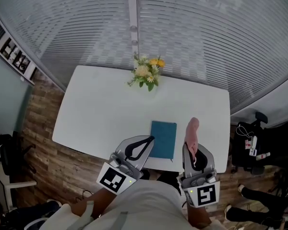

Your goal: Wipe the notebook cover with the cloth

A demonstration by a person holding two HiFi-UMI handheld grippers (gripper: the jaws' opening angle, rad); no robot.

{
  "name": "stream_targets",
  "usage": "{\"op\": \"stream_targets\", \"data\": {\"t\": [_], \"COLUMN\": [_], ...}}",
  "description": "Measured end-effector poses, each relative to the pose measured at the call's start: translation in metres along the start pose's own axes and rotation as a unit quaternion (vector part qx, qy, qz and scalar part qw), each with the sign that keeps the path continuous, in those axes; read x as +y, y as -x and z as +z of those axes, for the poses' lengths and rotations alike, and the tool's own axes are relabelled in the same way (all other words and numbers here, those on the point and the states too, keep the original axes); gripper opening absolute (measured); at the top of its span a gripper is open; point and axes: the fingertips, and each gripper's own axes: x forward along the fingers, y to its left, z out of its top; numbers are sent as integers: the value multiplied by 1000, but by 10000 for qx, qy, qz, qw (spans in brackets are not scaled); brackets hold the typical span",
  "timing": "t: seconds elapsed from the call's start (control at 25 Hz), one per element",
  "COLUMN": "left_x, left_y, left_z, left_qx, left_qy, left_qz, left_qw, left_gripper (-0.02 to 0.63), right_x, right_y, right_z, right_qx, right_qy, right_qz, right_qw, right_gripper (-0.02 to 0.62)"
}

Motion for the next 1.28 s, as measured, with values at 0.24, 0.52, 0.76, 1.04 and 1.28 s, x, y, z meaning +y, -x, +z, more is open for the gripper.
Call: {"op": "stream_targets", "data": {"t": [0.24,0.52,0.76,1.04,1.28], "left_x": [6,17,31,42,49], "left_y": [-12,-19,-22,-22,-21], "left_z": [-26,-78,-133,-189,-239], "left_qx": [262,724,1252,1854,2410], "left_qy": [-18,-89,-69,70,-80], "left_qz": [46,53,70,-7,-94], "left_qw": [9996,9973,9921,9826,9705], "left_gripper": [2,2,2,2,2], "right_x": [-7,-8,-5,4,10], "right_y": [-12,-33,-48,-66,-84], "right_z": [-19,-55,-100,-155,-204], "right_qx": [115,320,974,1585,1954], "right_qy": [305,765,1310,1773,2443], "right_qz": [122,217,375,564,929], "right_qw": [9994,9963,9859,9697,9453], "right_gripper": [31,31,31,29,29]}}
